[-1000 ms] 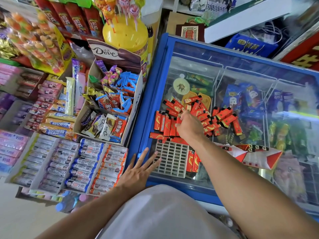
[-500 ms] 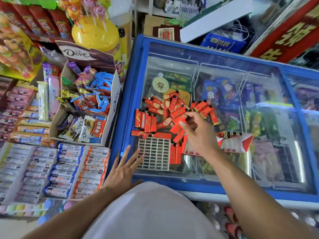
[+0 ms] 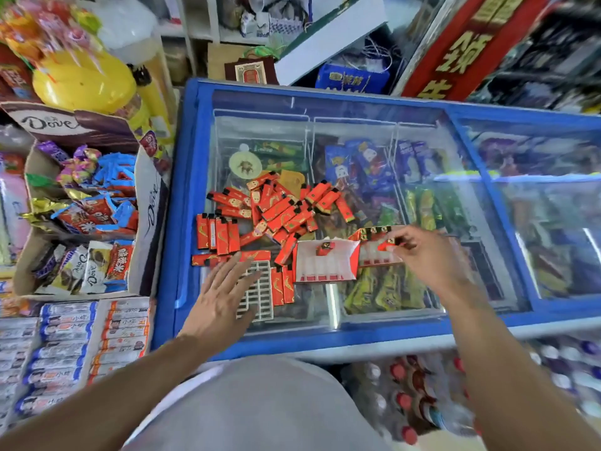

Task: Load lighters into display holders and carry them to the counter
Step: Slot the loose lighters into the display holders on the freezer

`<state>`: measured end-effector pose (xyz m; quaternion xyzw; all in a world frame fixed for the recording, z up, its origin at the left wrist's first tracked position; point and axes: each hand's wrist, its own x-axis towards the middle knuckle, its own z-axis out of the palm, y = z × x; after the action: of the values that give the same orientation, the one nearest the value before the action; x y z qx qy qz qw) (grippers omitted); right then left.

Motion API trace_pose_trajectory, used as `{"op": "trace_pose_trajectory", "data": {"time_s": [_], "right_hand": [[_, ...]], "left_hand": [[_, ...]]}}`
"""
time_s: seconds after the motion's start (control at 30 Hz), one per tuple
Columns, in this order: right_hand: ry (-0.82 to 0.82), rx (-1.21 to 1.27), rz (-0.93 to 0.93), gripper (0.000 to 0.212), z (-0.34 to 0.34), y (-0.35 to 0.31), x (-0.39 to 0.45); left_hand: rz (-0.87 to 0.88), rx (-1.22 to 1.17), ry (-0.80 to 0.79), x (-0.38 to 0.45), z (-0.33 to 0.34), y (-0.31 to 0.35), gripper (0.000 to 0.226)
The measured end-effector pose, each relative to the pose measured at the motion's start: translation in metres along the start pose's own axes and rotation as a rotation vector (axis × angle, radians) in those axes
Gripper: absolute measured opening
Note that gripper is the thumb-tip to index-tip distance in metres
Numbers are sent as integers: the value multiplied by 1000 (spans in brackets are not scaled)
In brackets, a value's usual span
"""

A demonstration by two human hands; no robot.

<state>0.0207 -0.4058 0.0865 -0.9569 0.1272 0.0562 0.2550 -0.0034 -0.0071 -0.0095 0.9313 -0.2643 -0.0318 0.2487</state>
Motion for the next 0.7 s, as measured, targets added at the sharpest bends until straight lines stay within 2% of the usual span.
{"op": "trace_pose_trajectory", "data": {"time_s": [0.27, 0.47, 0.7], "right_hand": [[79, -177, 3, 22, 37, 10, 11], [45, -186, -80, 26, 33, 9, 12], [3, -239, -129, 26, 30, 5, 13]], "left_hand": [[156, 187, -268, 50, 3, 46, 76], [124, 288, -398, 61, 9, 63, 78], [97, 331, -454, 57, 12, 63, 82]]}}
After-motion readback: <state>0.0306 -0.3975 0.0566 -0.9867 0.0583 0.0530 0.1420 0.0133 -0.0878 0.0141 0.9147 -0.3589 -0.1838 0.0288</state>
